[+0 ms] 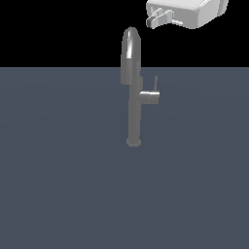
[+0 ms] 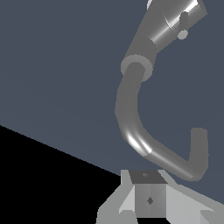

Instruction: Turn on the faucet by rotating a designated handle.

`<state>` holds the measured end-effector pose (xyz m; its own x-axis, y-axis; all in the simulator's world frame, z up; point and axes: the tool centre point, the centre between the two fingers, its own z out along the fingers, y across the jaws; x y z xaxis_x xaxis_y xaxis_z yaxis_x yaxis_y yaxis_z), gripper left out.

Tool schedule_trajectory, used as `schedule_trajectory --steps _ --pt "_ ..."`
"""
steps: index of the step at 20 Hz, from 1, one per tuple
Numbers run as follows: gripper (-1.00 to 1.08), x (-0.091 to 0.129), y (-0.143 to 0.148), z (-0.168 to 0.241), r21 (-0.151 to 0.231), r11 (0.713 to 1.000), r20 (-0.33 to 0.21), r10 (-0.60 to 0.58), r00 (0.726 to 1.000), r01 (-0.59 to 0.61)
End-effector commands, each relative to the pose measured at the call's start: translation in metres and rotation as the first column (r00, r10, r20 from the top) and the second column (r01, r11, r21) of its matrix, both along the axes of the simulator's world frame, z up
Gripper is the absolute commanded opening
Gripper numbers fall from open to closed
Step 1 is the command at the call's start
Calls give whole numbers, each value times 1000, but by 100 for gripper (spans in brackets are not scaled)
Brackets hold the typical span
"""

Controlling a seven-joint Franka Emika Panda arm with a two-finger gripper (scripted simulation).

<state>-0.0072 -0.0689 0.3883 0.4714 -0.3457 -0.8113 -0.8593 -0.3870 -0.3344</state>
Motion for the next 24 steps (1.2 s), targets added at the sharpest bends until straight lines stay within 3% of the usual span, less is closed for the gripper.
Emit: schedule_trajectory --steps 1,6,12,17,24 --pt "-100 10 -7 -13 55 997 -46 -55 997 57" --pt "-100 26 -19 -43 157 971 -151 -158 976 181" --pt "-100 41 -30 -83 257 906 -288 -261 921 337" --pt "-100 46 -34 -110 307 845 -380 -313 870 438" --pt "-100 49 -36 -135 339 783 -458 -347 818 522"
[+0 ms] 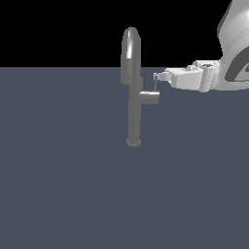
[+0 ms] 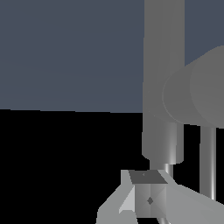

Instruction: Turn on the faucet by rotating a designated handle.

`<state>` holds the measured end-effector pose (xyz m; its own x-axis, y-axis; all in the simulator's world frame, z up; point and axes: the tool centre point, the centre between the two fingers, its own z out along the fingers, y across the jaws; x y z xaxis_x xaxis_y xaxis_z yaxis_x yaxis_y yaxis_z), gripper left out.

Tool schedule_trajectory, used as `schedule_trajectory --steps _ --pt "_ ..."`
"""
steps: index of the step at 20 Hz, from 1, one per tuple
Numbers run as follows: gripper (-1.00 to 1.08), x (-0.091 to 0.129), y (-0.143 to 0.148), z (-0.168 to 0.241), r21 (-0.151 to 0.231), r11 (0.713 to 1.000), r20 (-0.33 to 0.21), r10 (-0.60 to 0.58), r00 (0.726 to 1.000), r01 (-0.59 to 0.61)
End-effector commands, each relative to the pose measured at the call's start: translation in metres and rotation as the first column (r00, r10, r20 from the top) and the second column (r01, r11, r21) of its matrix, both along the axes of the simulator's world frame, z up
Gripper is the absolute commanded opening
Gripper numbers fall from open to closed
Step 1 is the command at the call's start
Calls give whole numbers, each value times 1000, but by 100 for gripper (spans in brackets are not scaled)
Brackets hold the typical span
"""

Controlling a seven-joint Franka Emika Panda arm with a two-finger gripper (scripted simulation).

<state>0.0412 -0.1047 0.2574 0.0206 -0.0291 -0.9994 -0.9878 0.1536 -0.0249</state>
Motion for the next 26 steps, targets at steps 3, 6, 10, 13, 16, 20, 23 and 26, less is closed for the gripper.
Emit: schedule_trajectory --steps 3,6,10,13,16,20,23,26 --pt "-100 1 0 -8 28 999 -23 -28 999 29" --pt "-100 1 1 -9 31 999 -25 -31 999 32" --pt "-100 1 1 -9 29 999 -23 -29 999 30" --pt "-100 -2 1 -8 29 999 -23 -29 999 30" --pt "-100 -10 3 -4 29 999 -23 -29 999 30" --pt "-100 -21 5 1 29 999 -23 -29 999 30" --pt "-100 -26 6 3 29 999 -23 -29 999 30" --pt "-100 -29 6 0 28 999 -24 -32 999 32"
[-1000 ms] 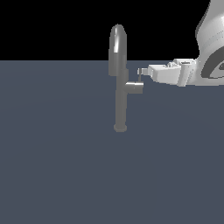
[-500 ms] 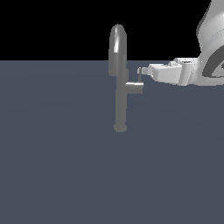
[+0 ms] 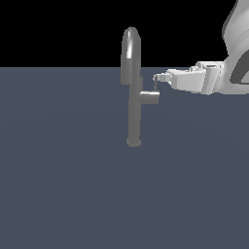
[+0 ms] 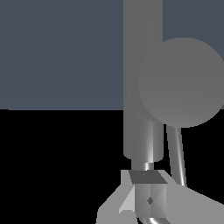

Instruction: Turn on the faucet by rotating a designated handle.

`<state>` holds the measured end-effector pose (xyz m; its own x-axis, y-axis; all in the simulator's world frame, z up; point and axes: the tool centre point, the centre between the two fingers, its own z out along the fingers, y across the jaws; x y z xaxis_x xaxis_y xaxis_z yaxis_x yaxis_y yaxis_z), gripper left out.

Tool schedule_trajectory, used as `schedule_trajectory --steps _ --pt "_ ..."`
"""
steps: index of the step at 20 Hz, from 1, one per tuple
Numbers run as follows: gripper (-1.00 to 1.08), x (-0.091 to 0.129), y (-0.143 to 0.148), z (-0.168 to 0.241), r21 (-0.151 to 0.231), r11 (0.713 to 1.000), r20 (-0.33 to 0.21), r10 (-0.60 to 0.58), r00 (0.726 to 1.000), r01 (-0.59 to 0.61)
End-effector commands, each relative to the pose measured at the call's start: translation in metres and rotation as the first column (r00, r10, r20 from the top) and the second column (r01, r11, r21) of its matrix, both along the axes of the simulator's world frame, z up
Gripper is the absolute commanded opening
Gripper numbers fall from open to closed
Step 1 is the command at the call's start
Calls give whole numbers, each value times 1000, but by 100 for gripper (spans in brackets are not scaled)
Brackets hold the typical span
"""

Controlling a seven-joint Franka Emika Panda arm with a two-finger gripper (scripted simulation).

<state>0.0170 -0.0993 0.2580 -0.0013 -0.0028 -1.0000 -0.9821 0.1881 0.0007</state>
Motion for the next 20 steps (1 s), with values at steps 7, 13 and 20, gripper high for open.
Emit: schedule_trajectory --steps 7,13,20 --pt "-100 -27 5 1 3 1000 -1 5 1000 -5" --pt "-100 -33 6 -1 -1 1000 6 1 1000 -1" --pt "-100 -59 11 -16 3 1000 0 5 1000 -5"
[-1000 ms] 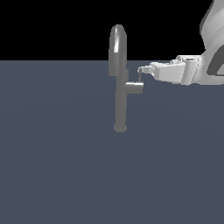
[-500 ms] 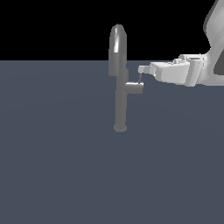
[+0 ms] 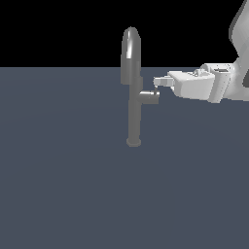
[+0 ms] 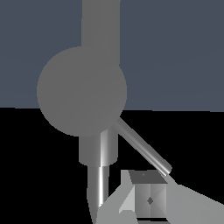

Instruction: Turn on the faucet by rotating a designated handle.

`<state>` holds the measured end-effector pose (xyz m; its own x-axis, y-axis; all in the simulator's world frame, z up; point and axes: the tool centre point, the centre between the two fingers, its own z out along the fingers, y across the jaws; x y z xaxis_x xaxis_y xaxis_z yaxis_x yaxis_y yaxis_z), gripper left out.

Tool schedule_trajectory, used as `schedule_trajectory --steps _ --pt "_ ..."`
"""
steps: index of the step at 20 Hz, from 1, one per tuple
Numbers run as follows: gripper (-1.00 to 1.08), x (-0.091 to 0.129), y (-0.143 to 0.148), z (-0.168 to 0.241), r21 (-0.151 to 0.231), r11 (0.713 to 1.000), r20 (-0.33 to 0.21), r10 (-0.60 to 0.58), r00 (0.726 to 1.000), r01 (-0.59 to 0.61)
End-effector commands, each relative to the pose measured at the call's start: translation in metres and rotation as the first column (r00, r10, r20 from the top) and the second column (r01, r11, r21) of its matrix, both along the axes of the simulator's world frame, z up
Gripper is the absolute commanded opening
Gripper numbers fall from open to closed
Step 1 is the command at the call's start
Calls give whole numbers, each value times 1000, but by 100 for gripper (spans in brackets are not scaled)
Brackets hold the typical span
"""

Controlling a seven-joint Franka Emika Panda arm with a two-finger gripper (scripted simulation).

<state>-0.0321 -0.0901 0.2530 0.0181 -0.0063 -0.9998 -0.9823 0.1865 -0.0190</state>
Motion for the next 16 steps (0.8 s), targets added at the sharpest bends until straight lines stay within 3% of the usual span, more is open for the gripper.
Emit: schedule_trajectory --steps 1,2,10,11,16 --pt "-100 -10 2 -11 6 1000 -20 4 1000 -3" --pt "-100 -3 1 -2 1 1000 -2 1 1000 -1" --pt "-100 -26 5 -39 7 1000 -19 4 1000 -4" --pt "-100 -17 3 -19 1 1000 15 4 1000 -4" --pt "-100 -23 4 -53 4 1000 -7 4 1000 -4"
